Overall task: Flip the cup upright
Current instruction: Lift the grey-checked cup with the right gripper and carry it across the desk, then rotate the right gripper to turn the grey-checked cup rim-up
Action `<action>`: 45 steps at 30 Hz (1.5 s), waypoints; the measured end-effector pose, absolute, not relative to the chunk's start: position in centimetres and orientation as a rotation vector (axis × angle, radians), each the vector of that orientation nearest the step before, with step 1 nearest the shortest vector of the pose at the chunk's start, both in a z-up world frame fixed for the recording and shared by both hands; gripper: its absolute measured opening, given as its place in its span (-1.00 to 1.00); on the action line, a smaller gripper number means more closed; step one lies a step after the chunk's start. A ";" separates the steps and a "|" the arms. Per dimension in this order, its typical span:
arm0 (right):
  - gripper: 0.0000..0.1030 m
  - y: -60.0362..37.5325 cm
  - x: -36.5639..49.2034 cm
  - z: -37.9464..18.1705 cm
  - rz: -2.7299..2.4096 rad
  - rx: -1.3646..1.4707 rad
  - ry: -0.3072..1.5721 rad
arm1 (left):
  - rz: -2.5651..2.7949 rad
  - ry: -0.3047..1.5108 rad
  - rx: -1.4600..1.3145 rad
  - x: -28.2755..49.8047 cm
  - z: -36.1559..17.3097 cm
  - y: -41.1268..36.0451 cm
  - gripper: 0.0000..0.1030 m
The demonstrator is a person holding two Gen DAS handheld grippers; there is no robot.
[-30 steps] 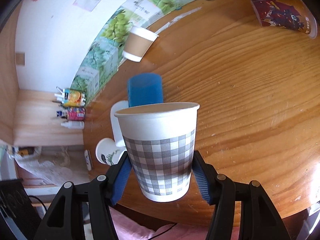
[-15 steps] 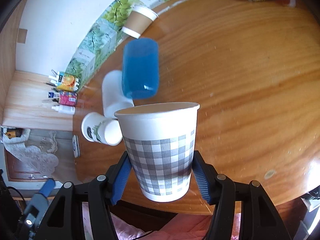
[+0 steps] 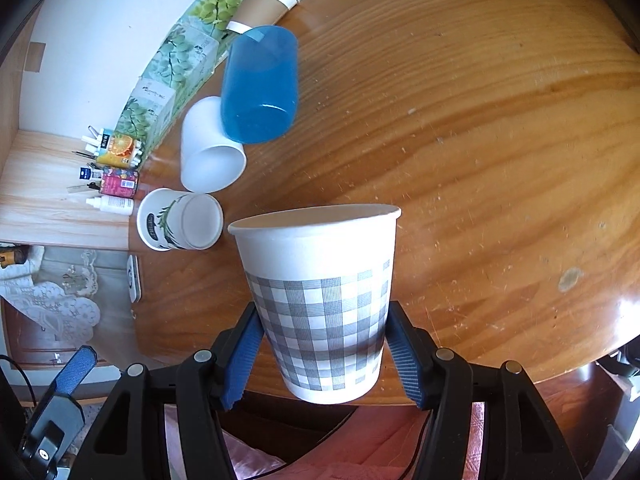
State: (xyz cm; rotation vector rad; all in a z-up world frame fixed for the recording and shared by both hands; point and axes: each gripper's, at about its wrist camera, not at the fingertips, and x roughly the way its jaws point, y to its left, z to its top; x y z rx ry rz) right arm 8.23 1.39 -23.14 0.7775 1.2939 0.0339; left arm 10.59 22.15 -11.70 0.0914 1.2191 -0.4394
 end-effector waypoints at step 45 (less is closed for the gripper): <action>0.59 -3.8 0.7 -19.4 -0.188 0.657 0.990 | -0.708 1.353 0.275 14.5 -18.1 12.0 0.97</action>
